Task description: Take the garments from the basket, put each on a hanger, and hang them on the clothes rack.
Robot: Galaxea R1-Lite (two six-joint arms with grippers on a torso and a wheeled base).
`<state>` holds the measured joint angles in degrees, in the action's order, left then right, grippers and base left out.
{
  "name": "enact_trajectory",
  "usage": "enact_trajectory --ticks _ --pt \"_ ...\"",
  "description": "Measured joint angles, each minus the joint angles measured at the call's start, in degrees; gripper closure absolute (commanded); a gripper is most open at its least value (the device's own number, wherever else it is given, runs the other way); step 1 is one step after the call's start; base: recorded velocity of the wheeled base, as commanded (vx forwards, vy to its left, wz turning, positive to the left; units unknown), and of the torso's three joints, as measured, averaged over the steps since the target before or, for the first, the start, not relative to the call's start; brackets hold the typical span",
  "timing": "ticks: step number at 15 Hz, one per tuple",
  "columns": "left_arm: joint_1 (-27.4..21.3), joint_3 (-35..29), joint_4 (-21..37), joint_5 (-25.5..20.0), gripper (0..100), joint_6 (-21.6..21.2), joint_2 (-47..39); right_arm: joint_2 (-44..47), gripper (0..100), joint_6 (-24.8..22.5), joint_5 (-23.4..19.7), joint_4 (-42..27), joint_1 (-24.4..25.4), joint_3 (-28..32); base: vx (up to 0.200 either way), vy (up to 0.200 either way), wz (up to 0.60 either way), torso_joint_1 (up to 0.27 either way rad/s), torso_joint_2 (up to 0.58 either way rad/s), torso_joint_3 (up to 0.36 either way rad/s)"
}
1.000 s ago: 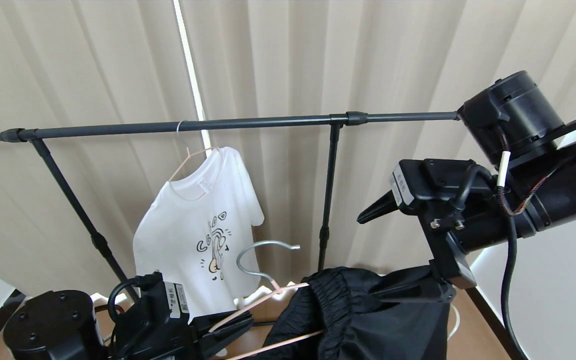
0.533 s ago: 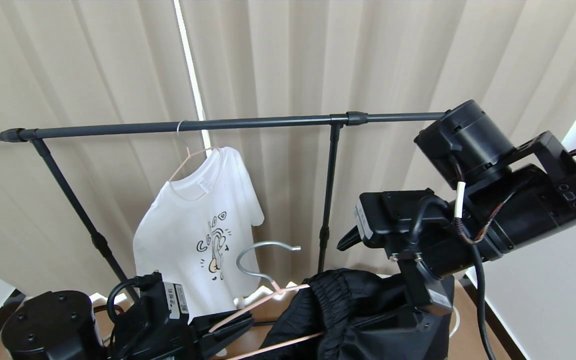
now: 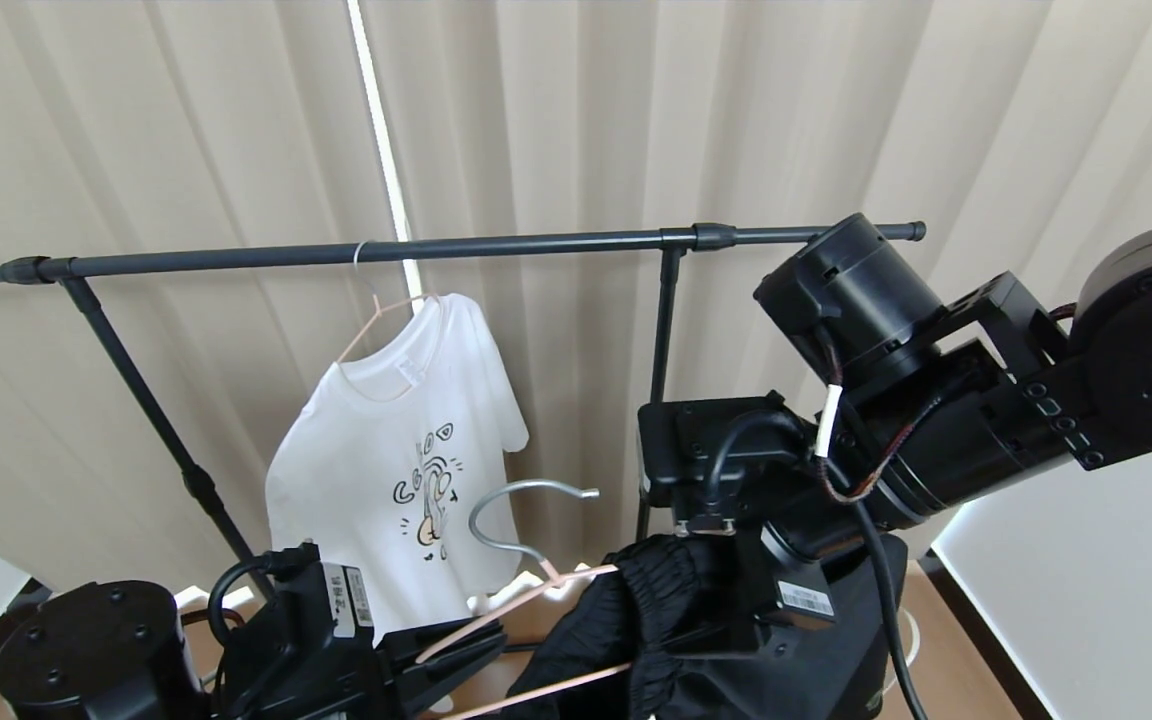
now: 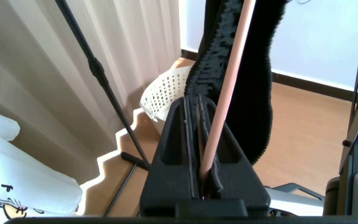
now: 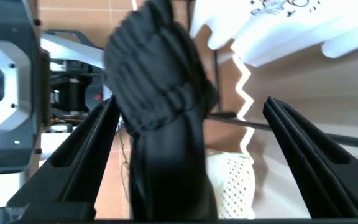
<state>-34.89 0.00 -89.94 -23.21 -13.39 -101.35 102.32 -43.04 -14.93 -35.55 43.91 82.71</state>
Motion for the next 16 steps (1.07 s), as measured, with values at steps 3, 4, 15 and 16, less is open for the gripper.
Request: enact_trajectory --ticks 3,4,15,16 --pt "0.0 0.0 0.0 -0.1 100 -0.1 0.0 0.4 0 0.3 1.4 -0.2 0.5 1.2 0.000 0.000 0.00 0.000 0.00 0.000" --pt "0.1 0.0 0.0 -0.1 100 0.0 0.0 0.4 0 0.4 1.7 -0.1 0.5 1.6 0.000 0.000 0.00 0.000 0.00 0.000" --pt "0.0 0.0 0.0 0.0 100 -0.1 0.7 1.9 0 0.4 4.2 0.0 1.3 3.8 0.000 0.000 0.00 0.000 0.00 0.000" --pt "0.0 0.0 0.0 0.0 100 -0.1 0.7 1.9 0 0.4 4.2 0.0 1.3 3.8 0.000 0.000 0.00 0.000 0.00 0.000"
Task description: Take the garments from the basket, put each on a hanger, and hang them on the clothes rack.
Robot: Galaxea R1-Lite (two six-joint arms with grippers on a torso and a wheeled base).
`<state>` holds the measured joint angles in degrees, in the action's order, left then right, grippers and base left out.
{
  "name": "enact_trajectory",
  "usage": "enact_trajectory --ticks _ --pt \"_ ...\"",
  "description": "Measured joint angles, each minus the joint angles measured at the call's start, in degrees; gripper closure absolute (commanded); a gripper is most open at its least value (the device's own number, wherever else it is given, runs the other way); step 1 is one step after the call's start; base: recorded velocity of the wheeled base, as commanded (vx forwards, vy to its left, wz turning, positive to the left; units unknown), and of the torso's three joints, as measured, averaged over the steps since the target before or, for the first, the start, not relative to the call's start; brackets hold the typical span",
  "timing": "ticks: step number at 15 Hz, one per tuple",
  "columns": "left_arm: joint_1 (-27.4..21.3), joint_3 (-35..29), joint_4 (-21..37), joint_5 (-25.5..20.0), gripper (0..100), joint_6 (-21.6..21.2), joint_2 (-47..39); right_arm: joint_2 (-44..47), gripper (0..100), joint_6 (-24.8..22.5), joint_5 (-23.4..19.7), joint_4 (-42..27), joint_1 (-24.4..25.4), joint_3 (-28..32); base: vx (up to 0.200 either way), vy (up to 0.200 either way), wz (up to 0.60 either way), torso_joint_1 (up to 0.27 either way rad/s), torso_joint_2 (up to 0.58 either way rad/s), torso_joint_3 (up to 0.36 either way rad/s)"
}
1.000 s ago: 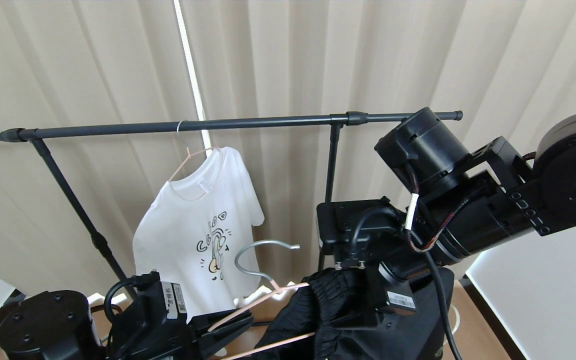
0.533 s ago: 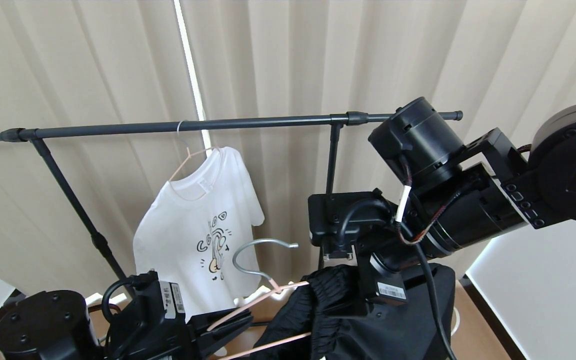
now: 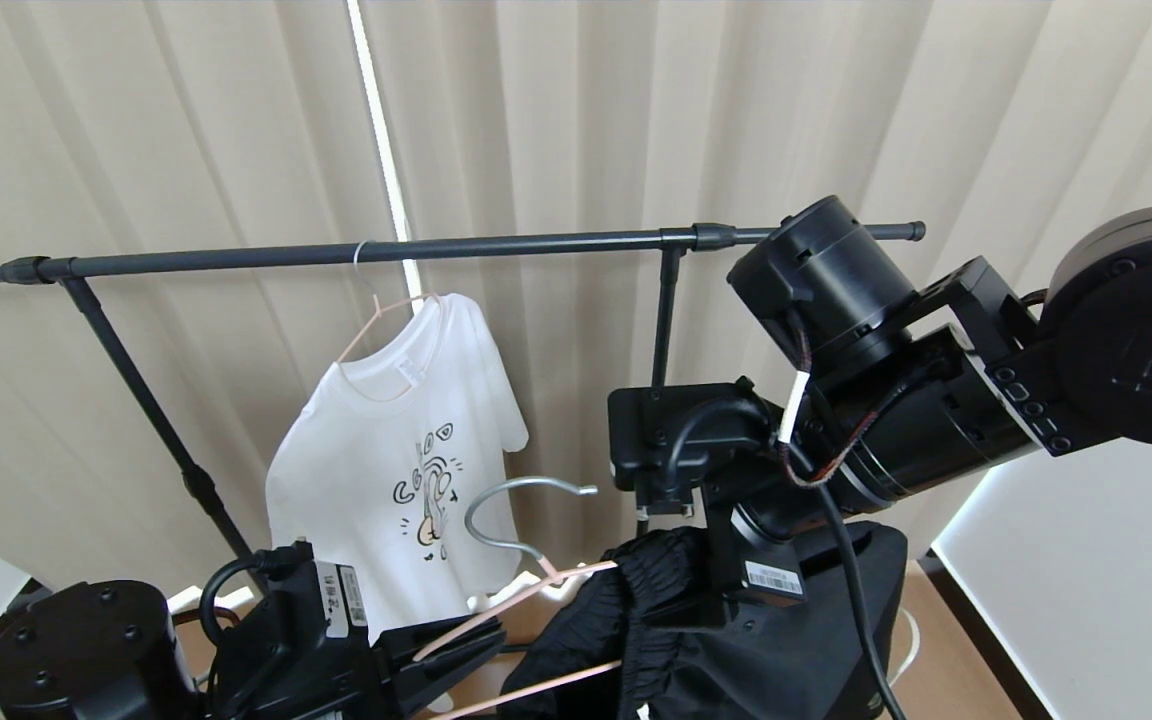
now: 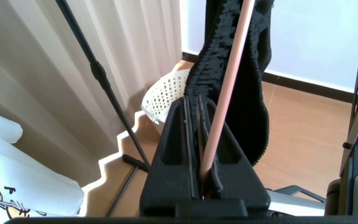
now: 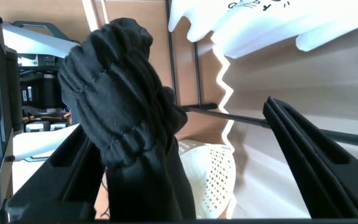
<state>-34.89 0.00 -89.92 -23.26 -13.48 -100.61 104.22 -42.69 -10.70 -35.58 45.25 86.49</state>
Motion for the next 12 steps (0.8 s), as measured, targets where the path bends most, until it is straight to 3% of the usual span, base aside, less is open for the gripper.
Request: enact_trajectory --ticks 3,4,12 --pt "0.0 0.0 0.0 0.0 100 0.0 0.0 0.1 0 0.0 0.0 0.0 0.0 0.0 0.000 0.000 0.00 0.000 0.00 0.000" --pt "0.0 0.0 0.0 0.0 100 0.0 0.0 0.1 100 0.0 0.0 0.0 0.0 0.0 0.000 0.000 0.00 0.000 0.00 0.000" --pt "0.1 0.0 -0.1 0.1 100 0.4 0.0 -0.1 100 -0.1 -0.1 0.0 0.0 -0.4 0.000 0.000 0.00 0.000 0.00 0.000"
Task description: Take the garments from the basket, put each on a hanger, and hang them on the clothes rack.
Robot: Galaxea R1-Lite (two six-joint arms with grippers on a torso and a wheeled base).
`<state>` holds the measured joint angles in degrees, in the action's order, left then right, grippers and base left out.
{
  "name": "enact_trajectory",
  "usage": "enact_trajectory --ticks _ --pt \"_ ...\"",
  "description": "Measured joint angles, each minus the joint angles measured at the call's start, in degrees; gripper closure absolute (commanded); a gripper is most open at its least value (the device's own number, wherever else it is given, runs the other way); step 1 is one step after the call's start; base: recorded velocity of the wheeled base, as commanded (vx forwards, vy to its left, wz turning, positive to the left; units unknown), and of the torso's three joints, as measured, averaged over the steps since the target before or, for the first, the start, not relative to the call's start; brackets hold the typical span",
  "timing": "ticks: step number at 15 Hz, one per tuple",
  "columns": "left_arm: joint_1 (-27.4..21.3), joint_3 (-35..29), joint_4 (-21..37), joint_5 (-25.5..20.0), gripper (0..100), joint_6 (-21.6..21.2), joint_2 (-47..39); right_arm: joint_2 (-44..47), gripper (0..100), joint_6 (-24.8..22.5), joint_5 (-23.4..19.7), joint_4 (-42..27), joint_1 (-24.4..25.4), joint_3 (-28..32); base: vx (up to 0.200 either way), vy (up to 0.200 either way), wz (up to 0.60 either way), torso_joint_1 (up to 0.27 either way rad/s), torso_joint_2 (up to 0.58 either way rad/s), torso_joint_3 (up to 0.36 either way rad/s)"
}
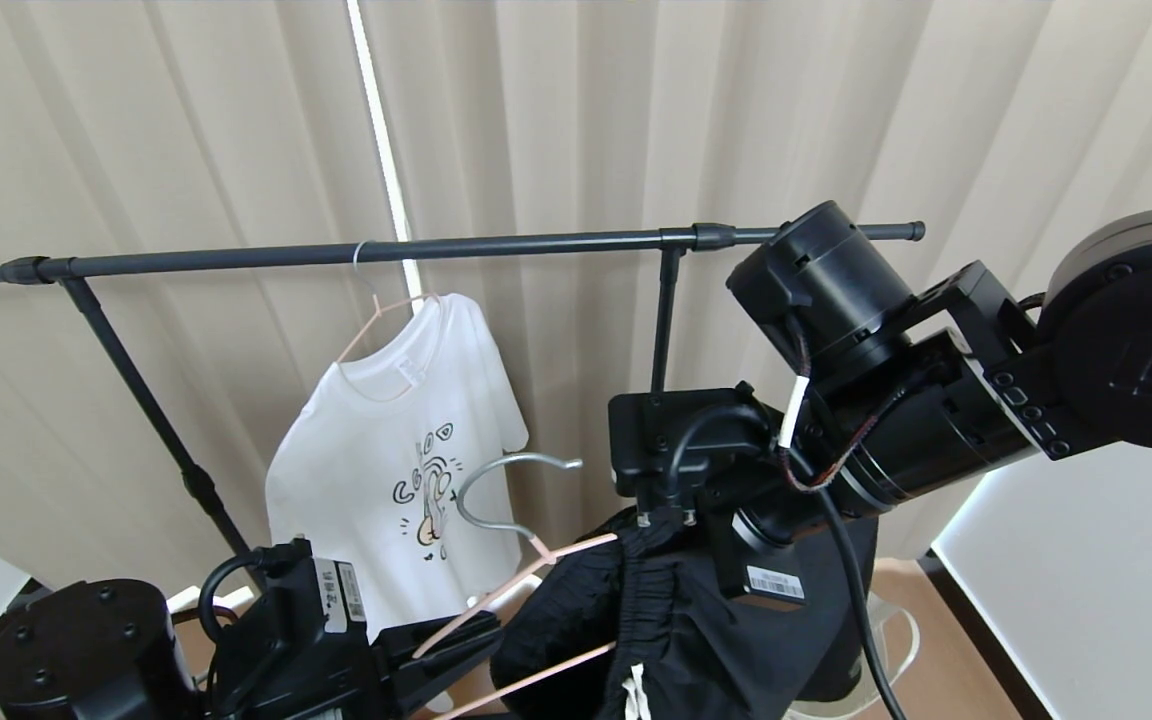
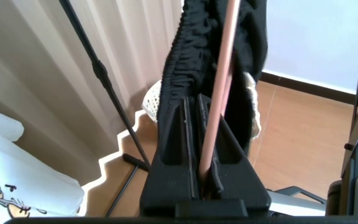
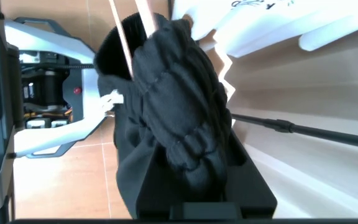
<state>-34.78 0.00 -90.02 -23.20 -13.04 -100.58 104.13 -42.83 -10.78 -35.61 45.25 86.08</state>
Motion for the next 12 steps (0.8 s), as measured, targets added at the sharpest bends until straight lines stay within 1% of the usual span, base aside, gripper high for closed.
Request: enact_trajectory --ticks 12 --pt "0.6 0.0 0.0 -0.1 100 0.4 0.0 -0.7 100 0.0 0.0 0.1 0.0 -0.3 0.000 0.000 0.00 0.000 0.00 0.000"
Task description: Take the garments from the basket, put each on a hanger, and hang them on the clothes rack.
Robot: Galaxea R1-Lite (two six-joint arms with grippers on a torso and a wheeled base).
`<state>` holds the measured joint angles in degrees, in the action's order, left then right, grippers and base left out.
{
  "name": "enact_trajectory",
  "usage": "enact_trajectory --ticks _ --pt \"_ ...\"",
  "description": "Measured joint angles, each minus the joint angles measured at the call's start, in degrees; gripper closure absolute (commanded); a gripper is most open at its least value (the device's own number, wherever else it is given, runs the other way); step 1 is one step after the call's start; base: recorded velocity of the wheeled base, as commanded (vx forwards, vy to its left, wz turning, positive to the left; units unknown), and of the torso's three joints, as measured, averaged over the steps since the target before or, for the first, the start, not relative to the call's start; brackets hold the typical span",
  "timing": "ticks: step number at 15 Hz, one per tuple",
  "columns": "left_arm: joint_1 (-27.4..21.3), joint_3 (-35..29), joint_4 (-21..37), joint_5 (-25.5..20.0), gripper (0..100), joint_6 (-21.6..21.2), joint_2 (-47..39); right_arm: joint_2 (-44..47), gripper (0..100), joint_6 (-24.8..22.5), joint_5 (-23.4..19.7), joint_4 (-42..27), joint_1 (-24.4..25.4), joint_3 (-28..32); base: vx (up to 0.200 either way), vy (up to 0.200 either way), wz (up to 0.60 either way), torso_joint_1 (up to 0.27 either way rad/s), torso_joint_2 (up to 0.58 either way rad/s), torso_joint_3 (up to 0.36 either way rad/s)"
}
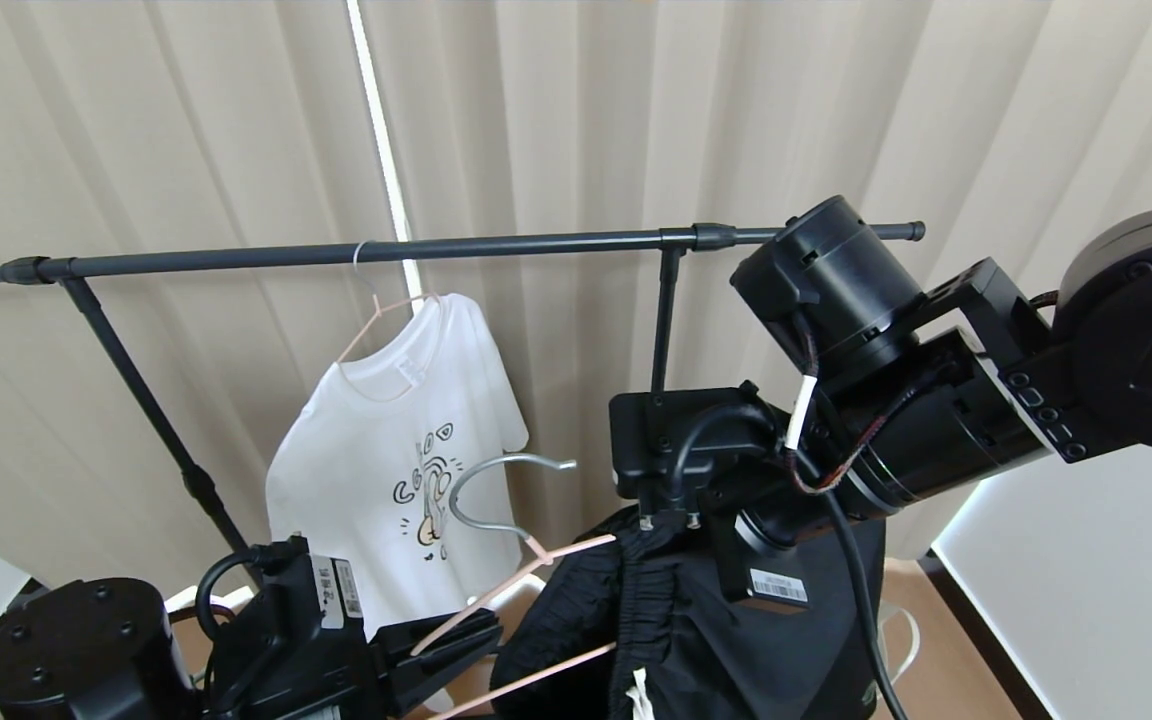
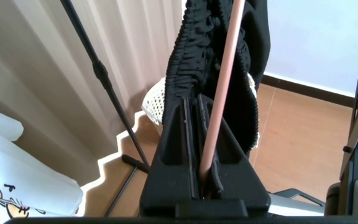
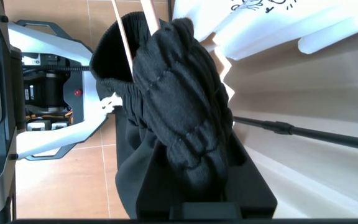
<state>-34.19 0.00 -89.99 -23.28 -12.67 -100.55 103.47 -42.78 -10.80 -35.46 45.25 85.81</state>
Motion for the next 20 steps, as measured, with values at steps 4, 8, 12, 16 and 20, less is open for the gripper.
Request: enact_trajectory --ticks 4,8,12,16,20 --pt "0.1 0.0 0.0 0.0 0 0.0 0.0 -0.1 100 0.0 -0.1 0.0 0.0 0.1 0.000 0.000 0.00 0.000 0.00 0.000" --pt "0.2 0.0 0.0 0.0 0 1.2 0.0 -0.1 100 0.0 0.0 0.0 0.0 0.1 0.000 0.000 0.00 0.000 0.00 0.000" --pt "2.4 0.0 0.0 0.0 0 1.3 0.5 -1.0 100 0.0 -0.1 0.0 0.0 -1.2 0.000 0.000 0.00 0.000 0.00 0.000" --pt "5.0 0.0 0.1 -0.3 0 2.2 2.0 -1.9 100 0.1 -0.1 0.2 -0.3 -3.3 0.000 0.000 0.00 0.000 0.00 0.000" --pt "8.4 0.0 0.1 -4.4 0 4.4 4.0 -3.4 100 0.1 -0.1 0.2 -1.7 -5.5 0.000 0.000 0.00 0.000 0.00 0.000"
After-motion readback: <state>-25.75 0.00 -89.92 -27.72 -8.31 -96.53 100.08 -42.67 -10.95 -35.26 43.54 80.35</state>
